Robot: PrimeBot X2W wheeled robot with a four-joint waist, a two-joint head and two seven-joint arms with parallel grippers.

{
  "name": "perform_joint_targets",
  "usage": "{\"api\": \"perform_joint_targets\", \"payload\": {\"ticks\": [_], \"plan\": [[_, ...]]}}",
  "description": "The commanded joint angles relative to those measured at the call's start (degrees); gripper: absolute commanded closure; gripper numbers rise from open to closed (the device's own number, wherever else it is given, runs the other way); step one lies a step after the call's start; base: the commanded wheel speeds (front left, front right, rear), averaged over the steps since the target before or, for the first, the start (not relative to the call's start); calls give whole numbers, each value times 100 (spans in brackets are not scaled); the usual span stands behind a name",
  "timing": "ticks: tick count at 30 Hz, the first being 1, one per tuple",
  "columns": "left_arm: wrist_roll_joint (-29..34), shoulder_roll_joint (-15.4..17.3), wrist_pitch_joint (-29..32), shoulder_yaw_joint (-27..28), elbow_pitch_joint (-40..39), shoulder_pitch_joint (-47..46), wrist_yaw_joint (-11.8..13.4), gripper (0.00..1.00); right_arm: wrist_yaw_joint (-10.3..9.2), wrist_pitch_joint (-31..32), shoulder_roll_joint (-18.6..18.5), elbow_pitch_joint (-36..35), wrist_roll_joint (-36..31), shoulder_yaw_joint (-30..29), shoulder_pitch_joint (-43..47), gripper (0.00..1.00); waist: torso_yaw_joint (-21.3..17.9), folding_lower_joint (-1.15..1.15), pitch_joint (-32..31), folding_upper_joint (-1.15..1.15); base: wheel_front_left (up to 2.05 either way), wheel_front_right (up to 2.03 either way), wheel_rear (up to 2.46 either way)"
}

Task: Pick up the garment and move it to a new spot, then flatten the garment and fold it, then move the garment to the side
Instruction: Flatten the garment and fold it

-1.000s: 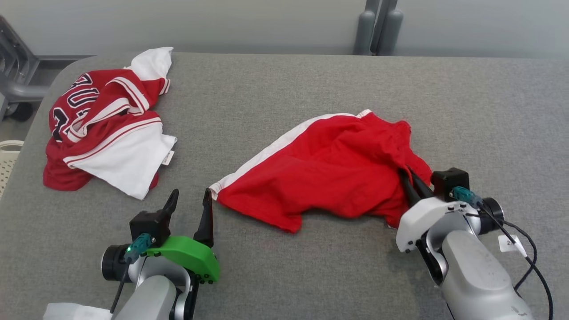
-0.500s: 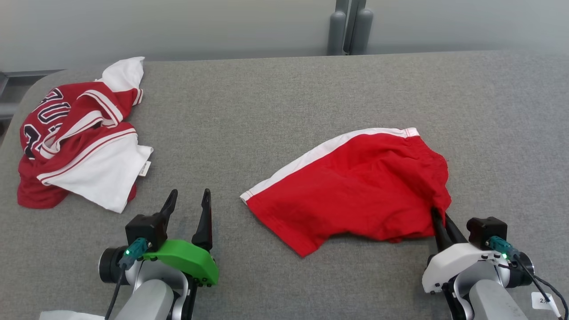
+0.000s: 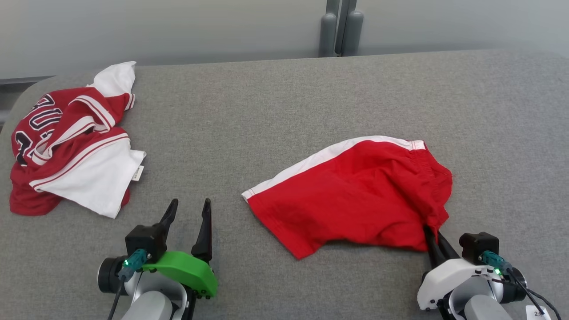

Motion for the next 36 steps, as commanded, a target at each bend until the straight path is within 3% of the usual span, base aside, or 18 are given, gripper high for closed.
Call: {"api": "perform_joint_targets", "payload": {"ticks": [1,7,10,11,21,36], "plan": [[-7,40,-9,2,-34,97,50,0,-4,-21,-21,-17,39,-5,126,100,-39,0,-24,0,0,0,0],[-41,67,-15,-17,-215,293,93,0,-4,-21,-21,-281,105,35,301,100,-181,0,-87,0,0,0,0],[-53,84,-7,-36,-281,364,109,0,-4,-21,-20,-513,168,48,374,55,-252,0,-114,0,0,0,0],[-64,99,-6,-39,-315,399,120,0,-4,-21,-21,-665,147,38,392,0,-288,0,-131,0,0,0,0],[-86,161,-34,86,-538,578,211,0,-3,-21,-20,-1248,-9,-146,404,0,-397,0,-290,0,0,0,0],[99,350,-51,656,-1303,1237,564,0,-4,-21,-18,-1898,-291,-248,253,0,-320,0,-599,0,0,0,0]]}}
